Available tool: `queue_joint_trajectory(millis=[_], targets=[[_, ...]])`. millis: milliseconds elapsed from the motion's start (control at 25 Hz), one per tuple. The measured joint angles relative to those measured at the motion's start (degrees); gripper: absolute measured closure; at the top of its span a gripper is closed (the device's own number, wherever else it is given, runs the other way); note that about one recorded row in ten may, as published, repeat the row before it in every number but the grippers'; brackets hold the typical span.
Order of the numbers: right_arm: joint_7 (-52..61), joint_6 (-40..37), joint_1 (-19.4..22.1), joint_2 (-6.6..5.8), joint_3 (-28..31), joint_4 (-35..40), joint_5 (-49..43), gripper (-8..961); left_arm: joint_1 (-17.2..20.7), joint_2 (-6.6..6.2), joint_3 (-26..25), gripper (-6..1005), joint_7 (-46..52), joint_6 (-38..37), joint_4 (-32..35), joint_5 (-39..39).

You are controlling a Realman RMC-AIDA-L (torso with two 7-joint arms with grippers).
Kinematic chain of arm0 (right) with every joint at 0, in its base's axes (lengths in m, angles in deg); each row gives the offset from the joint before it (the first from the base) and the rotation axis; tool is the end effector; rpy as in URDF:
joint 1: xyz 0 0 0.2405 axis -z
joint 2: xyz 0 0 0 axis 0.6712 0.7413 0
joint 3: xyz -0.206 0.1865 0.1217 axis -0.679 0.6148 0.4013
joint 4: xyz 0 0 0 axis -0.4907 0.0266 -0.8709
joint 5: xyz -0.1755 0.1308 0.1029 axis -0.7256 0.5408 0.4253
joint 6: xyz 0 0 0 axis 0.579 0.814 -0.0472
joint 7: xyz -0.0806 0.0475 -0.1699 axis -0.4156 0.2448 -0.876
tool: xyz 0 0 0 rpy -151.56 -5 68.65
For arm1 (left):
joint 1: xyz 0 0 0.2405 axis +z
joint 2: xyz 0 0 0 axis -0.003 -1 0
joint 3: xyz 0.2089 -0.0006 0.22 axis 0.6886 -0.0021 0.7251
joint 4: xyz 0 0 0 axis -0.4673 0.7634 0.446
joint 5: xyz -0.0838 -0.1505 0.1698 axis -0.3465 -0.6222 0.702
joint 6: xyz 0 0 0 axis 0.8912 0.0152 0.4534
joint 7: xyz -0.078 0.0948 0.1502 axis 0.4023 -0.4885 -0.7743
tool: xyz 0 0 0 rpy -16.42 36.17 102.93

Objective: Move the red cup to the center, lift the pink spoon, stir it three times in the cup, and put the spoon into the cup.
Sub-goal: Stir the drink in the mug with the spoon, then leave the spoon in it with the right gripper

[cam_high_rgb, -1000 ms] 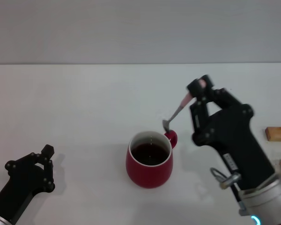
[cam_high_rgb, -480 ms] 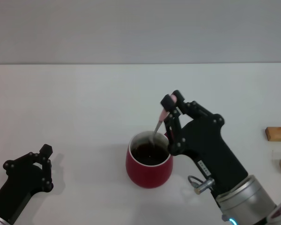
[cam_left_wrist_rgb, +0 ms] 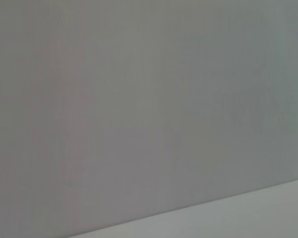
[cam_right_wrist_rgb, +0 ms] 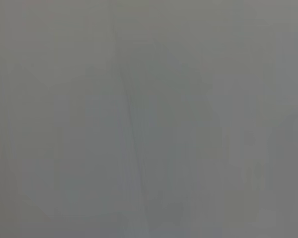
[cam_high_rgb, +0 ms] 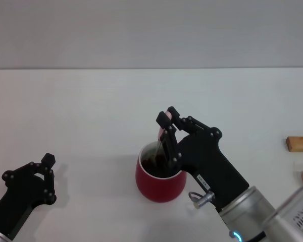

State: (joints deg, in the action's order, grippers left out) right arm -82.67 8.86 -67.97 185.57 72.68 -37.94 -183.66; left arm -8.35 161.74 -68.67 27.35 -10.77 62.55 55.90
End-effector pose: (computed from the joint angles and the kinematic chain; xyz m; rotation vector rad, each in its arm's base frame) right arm 0.1902 0.2971 -0.1920 -1.9858 0.4604 1.1817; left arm -0.4029 0.2712 -0.1080 -1.8605 -0.4264 -0.6400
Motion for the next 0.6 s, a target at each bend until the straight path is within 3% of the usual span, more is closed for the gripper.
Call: queue_joint_trajectory(millis=[600], targets=[[0.2, 3.9, -1.3, -0.19, 4.3, 2.8, 0.0, 942, -0.6, 0.07, -1.1, 1001, 0.0, 0.7, 0.2, 0.0]])
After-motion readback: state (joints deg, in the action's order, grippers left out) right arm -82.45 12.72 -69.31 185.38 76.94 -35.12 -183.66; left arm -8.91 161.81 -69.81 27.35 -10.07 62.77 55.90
